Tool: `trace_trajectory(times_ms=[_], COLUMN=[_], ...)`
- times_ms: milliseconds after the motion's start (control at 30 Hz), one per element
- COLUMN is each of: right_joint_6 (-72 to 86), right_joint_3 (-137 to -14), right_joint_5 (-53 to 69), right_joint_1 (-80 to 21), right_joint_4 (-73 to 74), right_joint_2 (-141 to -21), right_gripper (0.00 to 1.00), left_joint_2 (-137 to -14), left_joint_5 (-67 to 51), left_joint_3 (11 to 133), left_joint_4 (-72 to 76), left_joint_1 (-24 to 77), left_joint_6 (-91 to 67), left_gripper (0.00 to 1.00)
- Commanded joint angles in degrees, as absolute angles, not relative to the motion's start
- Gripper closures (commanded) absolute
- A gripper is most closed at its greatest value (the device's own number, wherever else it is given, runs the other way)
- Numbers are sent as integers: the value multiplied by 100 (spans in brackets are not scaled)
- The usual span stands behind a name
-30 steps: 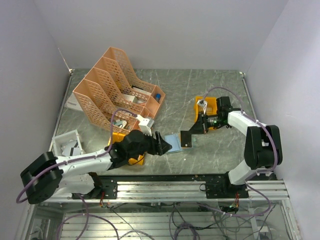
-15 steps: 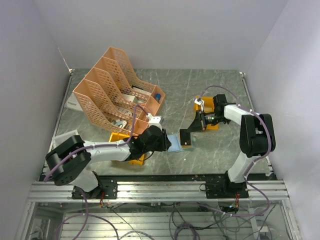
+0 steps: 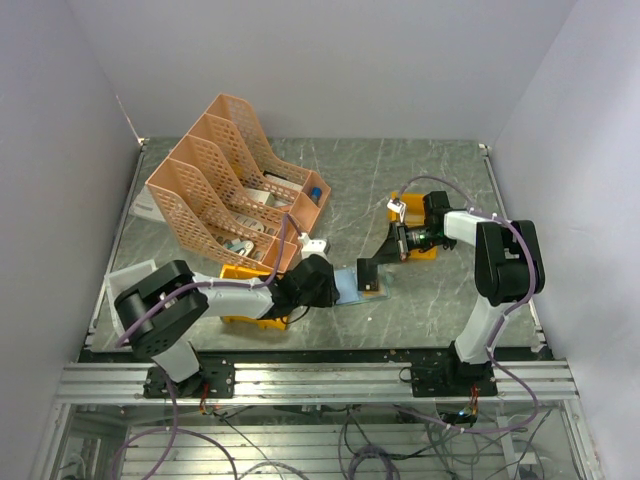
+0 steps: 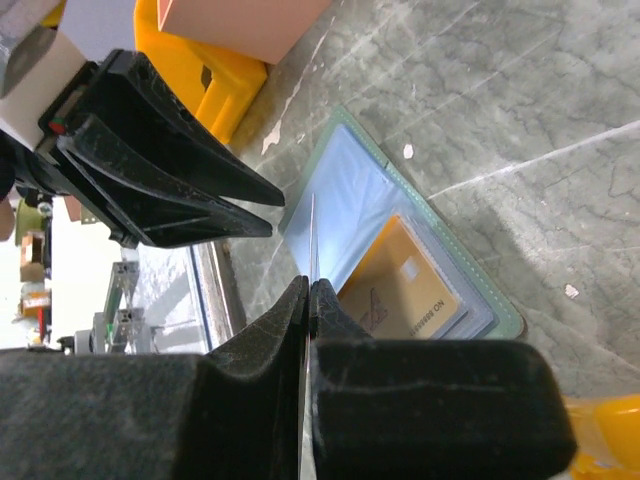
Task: Put the credit cards into the card holder
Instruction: Insert the credit card into the card holder.
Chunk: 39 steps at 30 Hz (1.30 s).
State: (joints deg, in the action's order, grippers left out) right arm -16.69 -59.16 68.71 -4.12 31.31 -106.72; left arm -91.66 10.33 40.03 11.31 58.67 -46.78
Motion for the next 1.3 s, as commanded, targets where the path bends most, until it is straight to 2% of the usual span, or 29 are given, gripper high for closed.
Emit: trace_trajectory(times_ms=[0,767,1033,1267], right_joint_6=[-1161,-849,-617,-102], right_joint_3=[-5776,-5520,-5473,-5205], right_joint_5=[6805,6491,6416,5814], right_joint_1=[-415,-604,-573,-549], right_joint_4=[2550,2294,2152,1677], right_joint_2=[-10642,-10894,-10592,-10056], right_gripper=[100,100,100,100], left_joint_2=[-9275,-9514,-9524,-9477], left_joint_5=[1230,1269,1274,1282], left_joint_3=[4149,4219,4306,4303], left_joint_4=[1093,765,642,623], left_joint_1=[5836,5834,5827,5828], left_joint_6=[-4726,-4773,-4720,-4696], left_gripper=[61,64,64,64])
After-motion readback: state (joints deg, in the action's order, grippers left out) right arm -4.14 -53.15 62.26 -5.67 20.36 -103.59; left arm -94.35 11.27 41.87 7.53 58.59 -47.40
